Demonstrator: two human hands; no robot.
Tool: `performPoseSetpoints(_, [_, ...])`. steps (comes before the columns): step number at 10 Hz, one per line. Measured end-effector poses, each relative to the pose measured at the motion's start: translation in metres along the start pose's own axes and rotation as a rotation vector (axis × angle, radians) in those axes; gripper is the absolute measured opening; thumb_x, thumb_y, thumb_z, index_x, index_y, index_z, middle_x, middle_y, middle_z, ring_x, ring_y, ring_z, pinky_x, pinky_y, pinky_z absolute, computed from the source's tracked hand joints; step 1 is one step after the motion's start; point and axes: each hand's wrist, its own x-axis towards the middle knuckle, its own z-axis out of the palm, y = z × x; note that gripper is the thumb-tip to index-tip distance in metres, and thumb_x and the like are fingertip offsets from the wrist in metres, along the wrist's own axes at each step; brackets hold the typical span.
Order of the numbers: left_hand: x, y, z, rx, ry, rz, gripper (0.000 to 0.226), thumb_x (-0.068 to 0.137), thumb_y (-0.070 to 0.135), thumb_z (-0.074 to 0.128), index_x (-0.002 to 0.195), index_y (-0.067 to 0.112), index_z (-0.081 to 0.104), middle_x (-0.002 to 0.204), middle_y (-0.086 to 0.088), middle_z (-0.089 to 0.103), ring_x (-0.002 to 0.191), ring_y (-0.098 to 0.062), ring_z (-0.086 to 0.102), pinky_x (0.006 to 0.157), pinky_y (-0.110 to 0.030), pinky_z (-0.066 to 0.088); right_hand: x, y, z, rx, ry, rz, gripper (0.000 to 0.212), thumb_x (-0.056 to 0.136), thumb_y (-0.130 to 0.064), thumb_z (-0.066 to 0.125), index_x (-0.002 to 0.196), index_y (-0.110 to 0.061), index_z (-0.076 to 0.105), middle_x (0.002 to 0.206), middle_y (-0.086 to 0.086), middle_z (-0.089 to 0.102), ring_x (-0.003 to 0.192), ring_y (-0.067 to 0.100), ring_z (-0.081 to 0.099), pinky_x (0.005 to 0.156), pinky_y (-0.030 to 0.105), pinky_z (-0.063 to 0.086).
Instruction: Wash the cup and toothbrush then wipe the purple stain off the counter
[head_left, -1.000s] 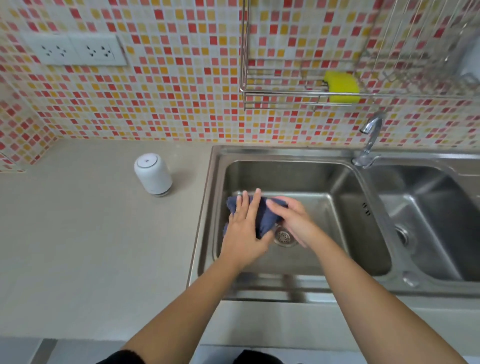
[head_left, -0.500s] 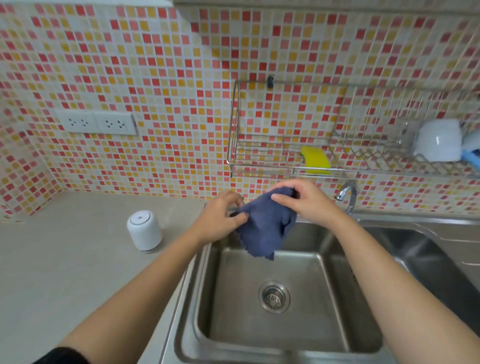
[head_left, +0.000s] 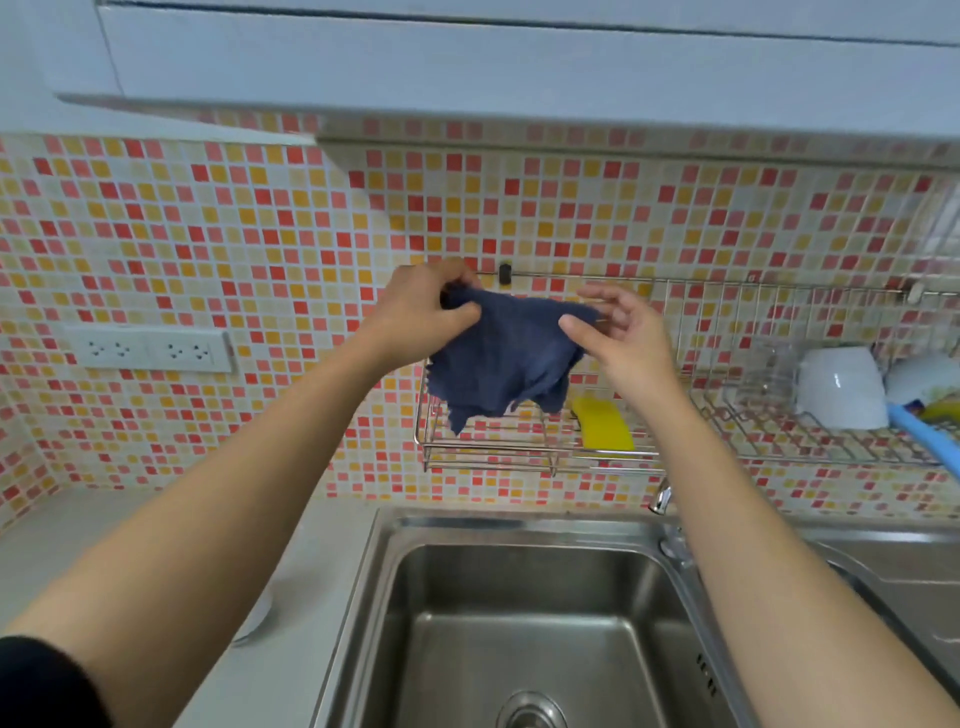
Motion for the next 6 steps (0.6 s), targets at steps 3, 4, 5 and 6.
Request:
performPoseSetpoints(3, [0.039, -0.045, 0.07, 0.132, -0.197, -0.207, 0.017, 0.083, 0.013, 0.055, 0.096, 0.005, 0.063, 0.091, -0.007, 0.06, 0.086, -0.024, 0.057, 0.065, -0.03, 0.043, 0.042, 0.077, -0.002, -0.352, -0.054, 0.196, 0.029, 0.078, -0.015, 0.073, 0.104, -0.016, 0.062, 0.098, 0.004, 0.066, 0.082, 0.017, 0.061, 0.064, 0.022, 0.046])
performPoseSetpoints(4, [0.044, -0.067, 0.109, 0.416, -0.343, -0.225, 0.018, 0.088, 0.012, 0.05, 0.103, 0.005, 0.057, 0.1, -0.015, 0.061, 0.092, -0.032, 0.058, 0.064, -0.034, 0.042, 0.047, 0.111, 0.003, -0.688, -0.107, 0.163, 0.025, 0.082, -0.014, 0.068, 0.107, -0.012, 0.063, 0.108, 0.009, 0.067, 0.091, 0.023, 0.061, 0.069, 0.021, 0.038])
performPoseSetpoints(5, [0.041, -0.073, 0.128, 0.575, -0.352, -0.206, 0.024, 0.091, 0.007, 0.047, 0.114, 0.005, 0.05, 0.109, -0.019, 0.059, 0.097, -0.035, 0.057, 0.065, -0.035, 0.041, 0.048, 0.128, 0.006, -0.921, -0.221, 0.117, 0.029, 0.084, -0.014, 0.065, 0.112, -0.015, 0.061, 0.115, 0.009, 0.064, 0.103, 0.027, 0.058, 0.08, 0.027, 0.043])
performPoseSetpoints(6, [0.038, -0.079, 0.145, 0.601, -0.293, -0.206, 0.038, 0.089, 0.0, 0.049, 0.127, 0.006, 0.043, 0.118, -0.016, 0.056, 0.107, -0.034, 0.054, 0.069, -0.035, 0.04, 0.051, 0.136, 0.009, -1.09, -0.325, 0.097, 0.042, 0.085, -0.019, 0.064, 0.126, -0.019, 0.053, 0.128, 0.008, 0.055, 0.115, 0.029, 0.051, 0.093, 0.039, 0.046])
